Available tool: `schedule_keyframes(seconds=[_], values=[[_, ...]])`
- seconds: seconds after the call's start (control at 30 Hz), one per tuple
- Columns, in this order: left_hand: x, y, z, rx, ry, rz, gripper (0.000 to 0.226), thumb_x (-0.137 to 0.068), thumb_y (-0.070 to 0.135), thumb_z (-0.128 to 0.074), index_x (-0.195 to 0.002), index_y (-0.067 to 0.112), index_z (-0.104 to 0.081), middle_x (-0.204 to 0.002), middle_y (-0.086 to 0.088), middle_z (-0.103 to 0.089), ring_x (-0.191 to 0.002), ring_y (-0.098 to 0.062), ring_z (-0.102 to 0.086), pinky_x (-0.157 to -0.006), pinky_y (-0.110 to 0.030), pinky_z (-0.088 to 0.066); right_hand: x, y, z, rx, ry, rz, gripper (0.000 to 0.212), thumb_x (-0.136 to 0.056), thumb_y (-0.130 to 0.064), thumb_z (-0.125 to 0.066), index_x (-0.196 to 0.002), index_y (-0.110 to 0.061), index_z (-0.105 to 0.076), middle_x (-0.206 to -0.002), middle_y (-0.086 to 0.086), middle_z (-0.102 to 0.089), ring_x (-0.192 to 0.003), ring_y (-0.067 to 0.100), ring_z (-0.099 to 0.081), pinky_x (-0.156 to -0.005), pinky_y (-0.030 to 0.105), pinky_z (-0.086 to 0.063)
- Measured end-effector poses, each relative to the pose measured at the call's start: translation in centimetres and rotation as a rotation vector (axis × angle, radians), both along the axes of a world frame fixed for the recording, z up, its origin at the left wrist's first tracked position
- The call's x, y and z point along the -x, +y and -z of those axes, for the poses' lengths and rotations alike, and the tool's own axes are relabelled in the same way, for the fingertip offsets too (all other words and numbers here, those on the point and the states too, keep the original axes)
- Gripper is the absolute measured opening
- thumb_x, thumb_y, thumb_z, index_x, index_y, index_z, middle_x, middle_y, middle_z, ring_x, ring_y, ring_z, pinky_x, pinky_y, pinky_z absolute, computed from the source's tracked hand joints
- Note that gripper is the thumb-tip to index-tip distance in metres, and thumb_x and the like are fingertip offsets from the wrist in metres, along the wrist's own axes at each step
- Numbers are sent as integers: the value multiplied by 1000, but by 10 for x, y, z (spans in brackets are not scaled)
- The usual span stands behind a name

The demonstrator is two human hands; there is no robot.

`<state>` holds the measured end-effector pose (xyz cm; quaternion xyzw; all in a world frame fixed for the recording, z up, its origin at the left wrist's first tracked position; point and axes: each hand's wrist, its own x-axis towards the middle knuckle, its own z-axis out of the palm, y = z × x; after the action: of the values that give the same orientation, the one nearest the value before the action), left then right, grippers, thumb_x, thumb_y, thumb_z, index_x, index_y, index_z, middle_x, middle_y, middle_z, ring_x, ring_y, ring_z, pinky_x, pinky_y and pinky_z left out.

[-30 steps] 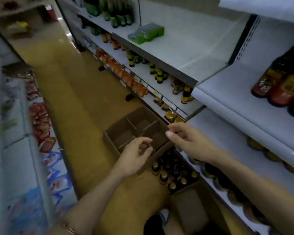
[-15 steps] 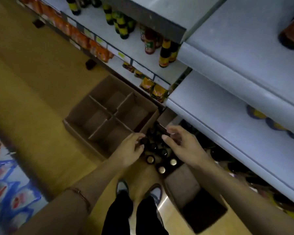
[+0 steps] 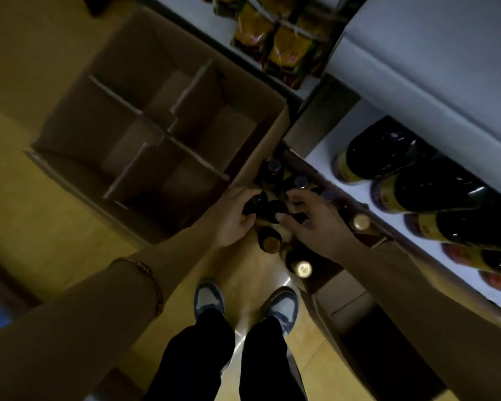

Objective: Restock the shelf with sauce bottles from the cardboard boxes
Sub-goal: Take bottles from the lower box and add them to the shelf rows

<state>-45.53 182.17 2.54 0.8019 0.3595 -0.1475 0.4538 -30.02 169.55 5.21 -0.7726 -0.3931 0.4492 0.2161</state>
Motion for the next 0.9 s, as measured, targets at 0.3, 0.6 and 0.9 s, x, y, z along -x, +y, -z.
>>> schedule_keyframes(seconds=[0.3,0.6,0.9], values=[[-23,27,97,15,65,0,64,-94,11,-54,-150,14,-23,-153,-9,-32,-141,-23,-31,-109,-22,-24,-9,6,111,105,-59,-69,67,-85,-23,-73,-143,-16,-41,-144,9,-40,-132,26,-42,-107,35,-37],[-21,34,160,250,40,-116,60,-82,-5,-67,-134,20,-50,-136,-1,-52,-128,-13,-46,-104,-21,-35,-22,20,163,247,-50,-256,80,-75,-18,-81,-145,-29,-44,-141,14,-42,-129,33,-45,-107,45,-40],[-40,33,193,297,-14,-127,51,-78,-1,-73,-122,22,-60,-150,-10,-37,-139,-20,-34,-115,-34,-28,-28,36,191,287,-167,-438,82,-71,-54,-78,-144,-38,-43,-142,9,-40,-126,34,-47,-101,48,-46]])
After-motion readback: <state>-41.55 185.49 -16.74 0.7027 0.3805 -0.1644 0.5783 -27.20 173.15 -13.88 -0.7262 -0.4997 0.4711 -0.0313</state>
